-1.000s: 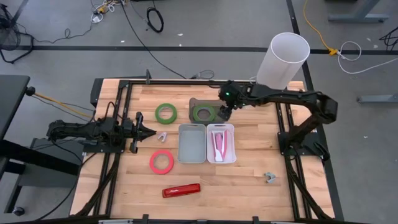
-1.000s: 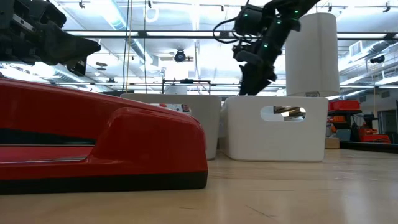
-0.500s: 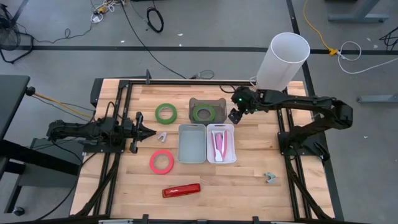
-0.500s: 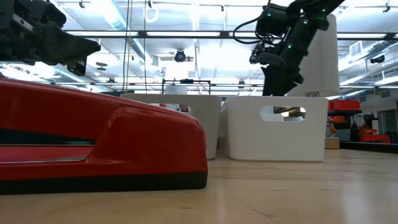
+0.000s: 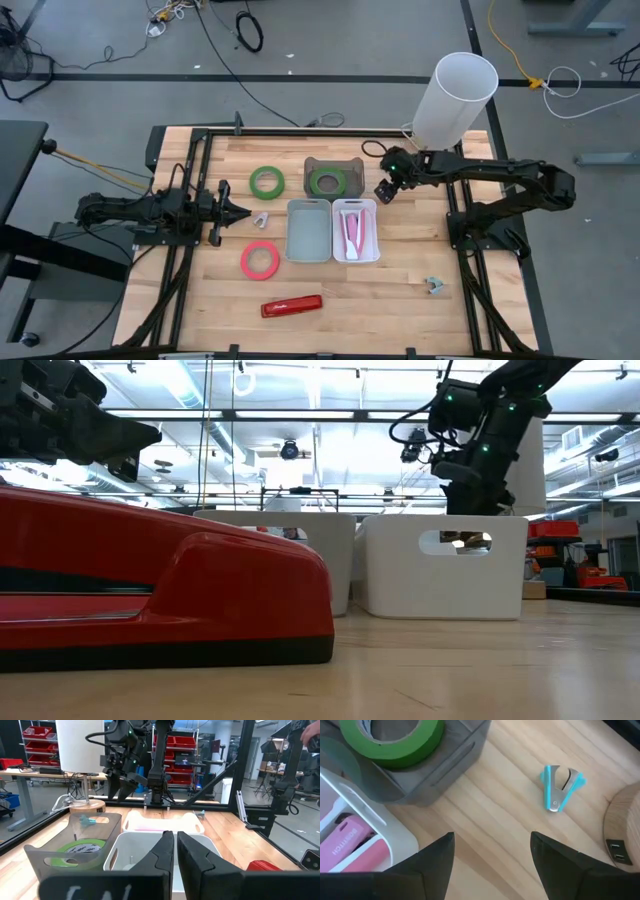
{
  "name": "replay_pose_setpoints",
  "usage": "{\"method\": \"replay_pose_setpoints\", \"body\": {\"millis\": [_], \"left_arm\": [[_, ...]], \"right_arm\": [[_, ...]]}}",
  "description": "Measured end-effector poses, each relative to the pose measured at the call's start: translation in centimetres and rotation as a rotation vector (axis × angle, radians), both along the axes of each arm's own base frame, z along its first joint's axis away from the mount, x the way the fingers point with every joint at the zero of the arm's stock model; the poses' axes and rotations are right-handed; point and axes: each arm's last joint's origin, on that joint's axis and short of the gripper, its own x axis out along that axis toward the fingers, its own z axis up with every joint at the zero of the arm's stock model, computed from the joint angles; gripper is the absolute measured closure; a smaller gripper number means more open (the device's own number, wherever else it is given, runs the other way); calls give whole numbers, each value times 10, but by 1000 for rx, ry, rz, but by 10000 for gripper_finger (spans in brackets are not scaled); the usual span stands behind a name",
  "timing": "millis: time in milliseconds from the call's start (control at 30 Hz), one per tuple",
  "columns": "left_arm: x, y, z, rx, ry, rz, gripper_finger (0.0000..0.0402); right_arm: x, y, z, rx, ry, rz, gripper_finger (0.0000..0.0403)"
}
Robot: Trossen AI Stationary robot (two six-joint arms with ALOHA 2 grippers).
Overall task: Pick and place Stapler, Stapler remover, tape
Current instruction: Put the light blue staple remover in the gray bin
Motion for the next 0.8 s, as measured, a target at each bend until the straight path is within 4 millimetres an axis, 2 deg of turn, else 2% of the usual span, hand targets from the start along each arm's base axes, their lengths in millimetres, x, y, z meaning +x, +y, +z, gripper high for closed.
{"method": "replay_pose_setpoints", "body": {"millis": [567, 800], "left_arm": [[0, 0, 0, 0, 0, 0, 374], [0, 0, 0, 0, 0, 0, 374]], "right_arm": [[-1, -2, 0, -60, 11, -74, 142], [2, -3, -6, -27, 26, -118, 142]]}}
